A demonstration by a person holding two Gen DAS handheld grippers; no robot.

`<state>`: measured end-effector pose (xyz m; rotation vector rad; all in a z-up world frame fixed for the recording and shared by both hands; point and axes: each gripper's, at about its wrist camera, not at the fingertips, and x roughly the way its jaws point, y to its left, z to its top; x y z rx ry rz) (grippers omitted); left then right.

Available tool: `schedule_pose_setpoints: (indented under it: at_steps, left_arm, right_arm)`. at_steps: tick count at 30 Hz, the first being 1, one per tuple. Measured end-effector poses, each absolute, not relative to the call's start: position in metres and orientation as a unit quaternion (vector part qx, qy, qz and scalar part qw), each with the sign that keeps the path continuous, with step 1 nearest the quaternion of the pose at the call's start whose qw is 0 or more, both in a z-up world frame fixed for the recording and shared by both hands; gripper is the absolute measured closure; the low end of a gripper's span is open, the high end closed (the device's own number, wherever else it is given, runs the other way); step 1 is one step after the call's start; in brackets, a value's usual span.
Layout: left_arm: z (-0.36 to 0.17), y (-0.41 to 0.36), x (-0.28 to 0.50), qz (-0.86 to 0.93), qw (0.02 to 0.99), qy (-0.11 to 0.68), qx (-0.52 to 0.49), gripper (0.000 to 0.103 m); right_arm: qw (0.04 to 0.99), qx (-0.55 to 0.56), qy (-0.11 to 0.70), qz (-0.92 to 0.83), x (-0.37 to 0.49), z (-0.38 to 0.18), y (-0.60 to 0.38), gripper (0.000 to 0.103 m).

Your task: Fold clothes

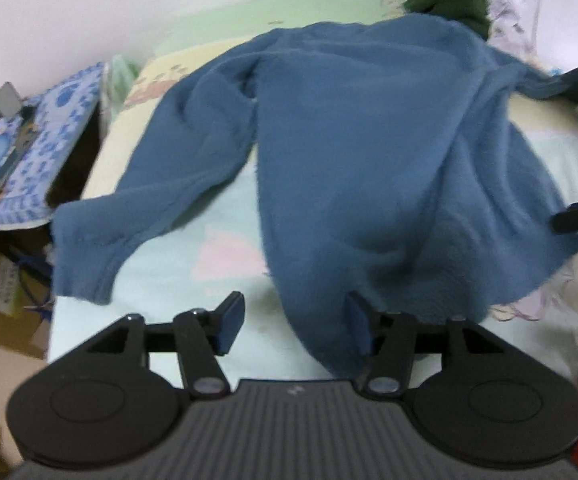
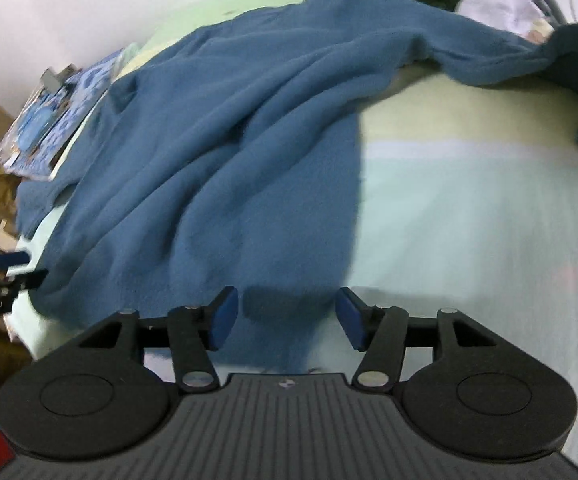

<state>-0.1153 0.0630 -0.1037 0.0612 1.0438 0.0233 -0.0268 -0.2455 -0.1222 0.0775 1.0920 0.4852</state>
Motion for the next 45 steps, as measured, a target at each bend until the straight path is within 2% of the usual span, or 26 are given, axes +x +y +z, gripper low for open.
schedule_pose_setpoints:
  at_steps: [3, 5, 7, 9, 11, 12, 14, 16, 17, 19, 23, 34, 37, 43, 44, 45]
  left_arm:
    - [-0.105, 0.068, -0.116, -0.017, 0.864, 0.503, 0.024, 0.045]
    - [-0.104, 0.069, -0.120, -0.033, 0.864, 0.501, 0.017, 0.043]
    - [-0.102, 0.076, -0.123, -0.050, 0.864, 0.500, -0.001, 0.036]
    - [-0.103, 0.081, -0.122, -0.064, 0.864, 0.500, -0.016, 0.032]
    - [-0.109, 0.079, -0.119, -0.072, 0.860, 0.504, -0.011, 0.033]
    - [-0.110, 0.075, -0.118, -0.078, 0.860, 0.503, -0.004, 0.037]
    - [-0.113, 0.068, -0.115, -0.088, 0.860, 0.503, 0.014, 0.052]
    - [-0.116, 0.066, -0.111, -0.089, 0.861, 0.501, 0.018, 0.095]
    - [-0.118, 0.065, -0.110, -0.090, 0.861, 0.500, 0.019, 0.096]
    - [-0.120, 0.063, -0.106, -0.090, 0.863, 0.497, 0.023, 0.098]
    - [-0.092, 0.064, -0.118, -0.107, 0.884, 0.455, 0.021, 0.098]
    - [-0.051, 0.076, -0.142, -0.124, 0.892, 0.435, 0.016, 0.098]
    - [-0.051, 0.078, -0.148, -0.132, 0.885, 0.446, 0.014, 0.102]
    - [-0.071, 0.079, -0.148, -0.127, 0.870, 0.475, 0.028, 0.102]
    - [-0.072, 0.081, -0.147, -0.130, 0.870, 0.474, 0.028, 0.101]
    - [-0.072, 0.082, -0.146, -0.133, 0.870, 0.474, 0.029, 0.095]
  right_arm:
    - [0.852, 0.010, 0.490, 0.187, -0.040, -0.125, -0.231, 0.048]
    - [0.864, 0.007, 0.478, 0.161, -0.046, -0.126, -0.227, 0.056]
    - [0.872, 0.006, 0.469, 0.138, -0.048, -0.127, -0.228, 0.073]
    - [0.874, 0.029, 0.470, 0.123, -0.050, -0.127, -0.231, 0.080]
    - [0.873, 0.059, 0.471, 0.111, -0.052, -0.127, -0.232, 0.085]
    - [0.872, 0.075, 0.472, 0.105, -0.053, -0.126, -0.233, 0.087]
    - [0.871, 0.106, 0.469, 0.103, -0.056, -0.122, -0.235, 0.088]
    - [0.869, 0.134, 0.465, 0.102, -0.059, -0.116, -0.238, 0.089]
    - [0.869, 0.147, 0.462, 0.101, -0.061, -0.113, -0.239, 0.089]
    - [0.869, 0.163, 0.454, 0.107, -0.066, -0.102, -0.243, 0.089]
    - [0.873, 0.186, 0.434, 0.121, -0.081, -0.076, -0.253, 0.089]
    - [0.867, 0.159, 0.449, 0.148, -0.116, -0.042, -0.261, 0.090]
    - [0.861, 0.149, 0.464, 0.145, -0.124, -0.044, -0.265, 0.090]
    - [0.845, 0.129, 0.504, 0.124, -0.125, -0.073, -0.259, 0.090]
    - [0.844, 0.116, 0.510, 0.118, -0.124, -0.079, -0.256, 0.090]
    - [0.843, 0.107, 0.515, 0.115, -0.122, -0.084, -0.253, 0.090]
